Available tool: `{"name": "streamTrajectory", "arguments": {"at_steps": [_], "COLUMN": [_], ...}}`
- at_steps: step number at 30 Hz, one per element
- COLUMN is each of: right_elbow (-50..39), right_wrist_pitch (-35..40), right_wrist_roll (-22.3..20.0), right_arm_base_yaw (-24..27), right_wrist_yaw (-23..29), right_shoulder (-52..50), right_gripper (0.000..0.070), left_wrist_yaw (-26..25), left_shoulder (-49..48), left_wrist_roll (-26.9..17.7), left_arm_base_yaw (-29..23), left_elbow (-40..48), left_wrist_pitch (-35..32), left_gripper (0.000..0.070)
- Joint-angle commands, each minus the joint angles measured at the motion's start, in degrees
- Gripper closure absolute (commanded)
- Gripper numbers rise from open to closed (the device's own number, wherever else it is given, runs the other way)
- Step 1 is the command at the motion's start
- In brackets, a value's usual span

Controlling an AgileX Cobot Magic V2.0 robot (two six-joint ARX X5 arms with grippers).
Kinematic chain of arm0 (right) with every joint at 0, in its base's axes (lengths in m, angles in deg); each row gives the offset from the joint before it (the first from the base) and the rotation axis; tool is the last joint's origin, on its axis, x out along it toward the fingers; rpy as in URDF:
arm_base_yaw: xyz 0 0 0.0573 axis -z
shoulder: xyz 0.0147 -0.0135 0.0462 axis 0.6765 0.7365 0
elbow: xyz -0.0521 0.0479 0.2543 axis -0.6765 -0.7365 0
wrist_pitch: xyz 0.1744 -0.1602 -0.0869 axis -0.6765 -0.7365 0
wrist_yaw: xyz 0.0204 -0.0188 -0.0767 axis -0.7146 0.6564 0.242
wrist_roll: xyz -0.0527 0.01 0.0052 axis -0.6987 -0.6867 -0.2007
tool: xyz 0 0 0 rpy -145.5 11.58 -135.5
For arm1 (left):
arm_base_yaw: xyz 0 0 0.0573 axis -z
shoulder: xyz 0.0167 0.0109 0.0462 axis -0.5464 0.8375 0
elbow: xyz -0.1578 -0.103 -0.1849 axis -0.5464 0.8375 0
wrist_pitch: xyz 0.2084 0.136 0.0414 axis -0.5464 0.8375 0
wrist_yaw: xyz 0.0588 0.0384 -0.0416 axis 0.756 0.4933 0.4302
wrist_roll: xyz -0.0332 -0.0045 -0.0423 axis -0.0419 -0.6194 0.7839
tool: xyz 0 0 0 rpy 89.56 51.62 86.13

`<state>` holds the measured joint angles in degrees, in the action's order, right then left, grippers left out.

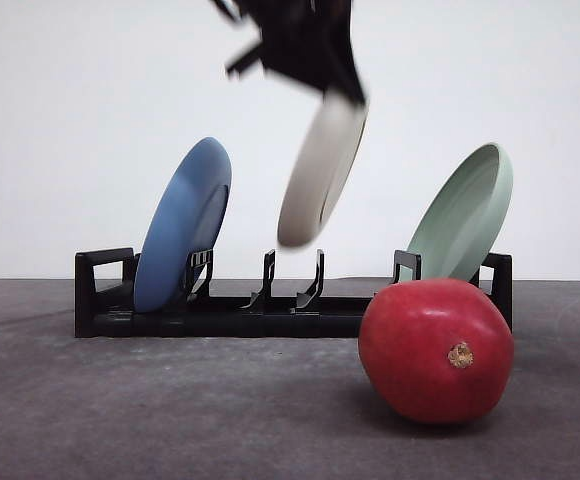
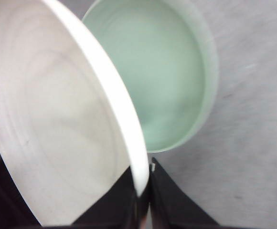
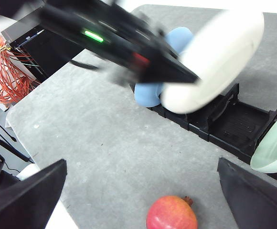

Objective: Place pomegranate in white plate

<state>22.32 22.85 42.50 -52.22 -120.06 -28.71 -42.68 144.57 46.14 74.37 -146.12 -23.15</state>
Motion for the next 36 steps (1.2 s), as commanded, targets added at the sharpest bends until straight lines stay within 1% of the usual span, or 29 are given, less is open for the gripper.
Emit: {"name": "streamTrajectory", "arguments": {"at_steps": [1, 5, 7, 9, 11, 14, 17, 19, 21, 23, 27, 32, 36], "right_elbow": [0.9, 0.9, 0.9, 0.9, 0.9, 0.9, 0.9, 0.9, 0.9, 0.9, 0.9, 0.9, 0.9], "right_wrist_pitch": [0.5, 0.4, 0.3, 0.0, -0.3, -0.8, -0.9, -0.9, -0.9, -1.0, -1.0, -1.0, -1.0], "right_wrist_roll": [-0.5, -0.5, -0.5, -0.5, -0.5, -0.5, -0.5, -0.5, -0.5, -0.5, -0.5, -0.5, -0.5], "right_arm_base_yaw": [-0.2, -0.2, -0.2, -0.2, -0.2, -0.2, -0.2, -0.2, -0.2, -0.2, -0.2, -0.2, -0.2], "right_wrist_yaw": [-0.2, -0.2, -0.2, -0.2, -0.2, -0.2, -0.2, -0.2, -0.2, -0.2, -0.2, -0.2, -0.2], "right_shoulder": [0.2, 0.2, 0.2, 0.2, 0.2, 0.2, 0.2, 0.2, 0.2, 0.2, 0.2, 0.3, 0.3], "right_gripper": [0.0057, 0.0056, 0.0057, 0.0057, 0.0057, 0.0057, 0.0057, 0.0057, 0.0057, 0.0057, 0.0057, 0.0057, 0.0057], "left_wrist_yaw": [-0.9, -1.2, -0.9, 0.5, 4.4, 11.4, 16.6, 20.2, 23.2, 25.2, 28.1, 29.0, 29.1], "left_shoulder": [-1.7, -7.7, -10.6, -13.0, -15.1, -17.1, -17.5, -17.5, -17.5, -17.5, -17.3, -15.3, -10.9], "left_wrist_roll": [-0.3, -0.3, -0.3, -0.3, -0.3, 0.1, 2.3, 3.6, 4.6, 5.5, 6.2, 6.9, 7.7], "left_arm_base_yaw": [1.2, 3.5, 5.0, 6.7, 8.8, 12.8, 17.1, 19.8, 22.3, 24.6, 27.6, 29.7, 30.8], "left_elbow": [-1.4, -1.4, -1.4, -1.4, -1.4, -1.2, -0.1, 1.7, 4.7, 8.6, 17.6, 27.0, 30.6], "left_wrist_pitch": [0.6, 6.2, 10.9, 16.1, 21.3, 28.3, 34.2, 36.8, 36.6, 35.8, 30.6, 22.8, 18.6], "left_gripper": [0.07, 0.07, 0.07, 0.07, 0.0699, 0.0699, 0.0699, 0.0699, 0.0699, 0.0699, 0.0699, 0.0699, 0.0699]}}
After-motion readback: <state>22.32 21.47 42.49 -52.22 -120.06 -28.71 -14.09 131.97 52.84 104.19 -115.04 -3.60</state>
